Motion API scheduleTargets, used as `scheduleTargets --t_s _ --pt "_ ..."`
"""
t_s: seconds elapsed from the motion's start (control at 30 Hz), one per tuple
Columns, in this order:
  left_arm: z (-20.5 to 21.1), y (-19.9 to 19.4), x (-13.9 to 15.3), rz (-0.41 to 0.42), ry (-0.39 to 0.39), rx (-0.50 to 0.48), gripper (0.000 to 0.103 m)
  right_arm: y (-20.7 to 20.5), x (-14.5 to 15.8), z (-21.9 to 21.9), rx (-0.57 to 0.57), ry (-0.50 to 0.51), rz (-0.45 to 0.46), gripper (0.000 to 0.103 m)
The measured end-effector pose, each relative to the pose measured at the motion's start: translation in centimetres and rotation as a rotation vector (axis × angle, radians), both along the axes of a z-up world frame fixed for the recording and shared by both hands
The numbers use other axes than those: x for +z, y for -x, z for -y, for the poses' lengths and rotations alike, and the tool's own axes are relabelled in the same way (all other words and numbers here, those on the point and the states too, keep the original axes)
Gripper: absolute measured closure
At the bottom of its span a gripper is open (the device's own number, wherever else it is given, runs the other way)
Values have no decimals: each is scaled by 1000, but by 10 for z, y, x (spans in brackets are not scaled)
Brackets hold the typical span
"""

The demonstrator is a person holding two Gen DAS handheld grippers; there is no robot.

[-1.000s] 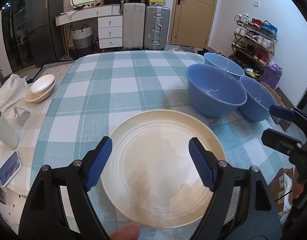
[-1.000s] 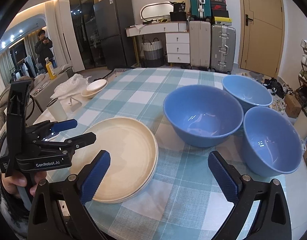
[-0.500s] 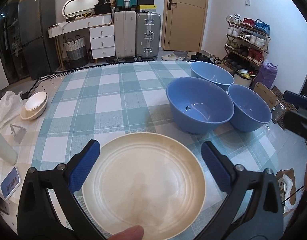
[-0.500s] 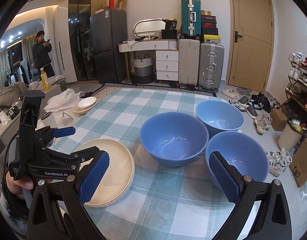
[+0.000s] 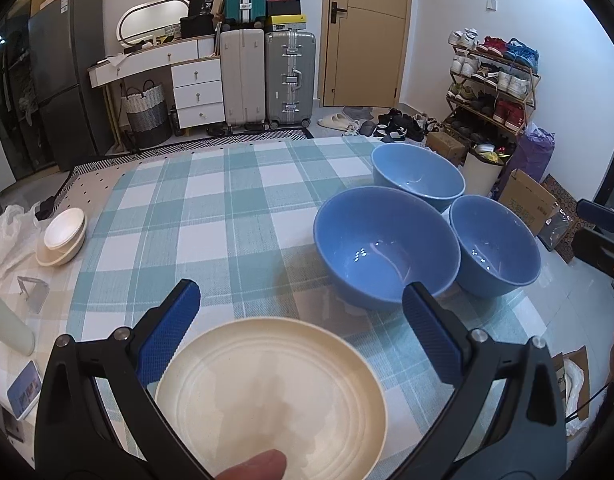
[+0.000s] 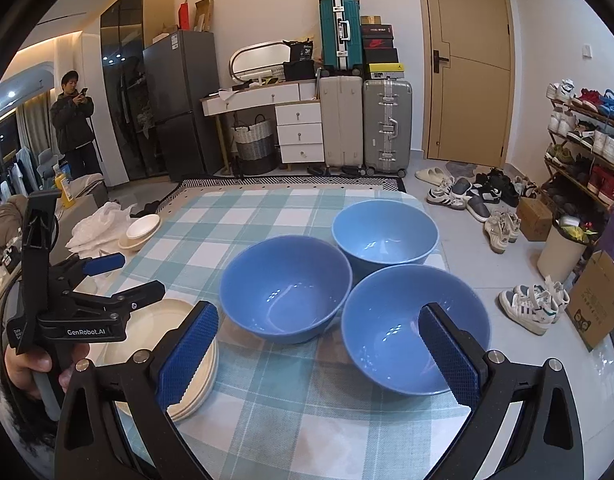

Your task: Organize plates and bowls

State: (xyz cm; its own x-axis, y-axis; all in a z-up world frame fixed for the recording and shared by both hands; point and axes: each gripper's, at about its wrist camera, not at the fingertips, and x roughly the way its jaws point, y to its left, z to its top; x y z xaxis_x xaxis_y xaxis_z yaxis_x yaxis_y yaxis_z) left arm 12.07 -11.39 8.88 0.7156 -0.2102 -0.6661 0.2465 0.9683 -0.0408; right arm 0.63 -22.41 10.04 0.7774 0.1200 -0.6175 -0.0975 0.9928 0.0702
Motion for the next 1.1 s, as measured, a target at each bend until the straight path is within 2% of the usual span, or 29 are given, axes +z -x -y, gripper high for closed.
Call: scheduleTargets --t_s 0.37,0.73,1.1 --pt "50 -47 14 9 -42 -50 2 -43 2 34 -47 -32 -30 1" --pt "87 -105 25 2 -51 -82 2 -90 15 63 -92 -44 -23 1" --pt "120 -156 22 -28 -64 -115 2 -140 -2 90 -134 -59 -87 1"
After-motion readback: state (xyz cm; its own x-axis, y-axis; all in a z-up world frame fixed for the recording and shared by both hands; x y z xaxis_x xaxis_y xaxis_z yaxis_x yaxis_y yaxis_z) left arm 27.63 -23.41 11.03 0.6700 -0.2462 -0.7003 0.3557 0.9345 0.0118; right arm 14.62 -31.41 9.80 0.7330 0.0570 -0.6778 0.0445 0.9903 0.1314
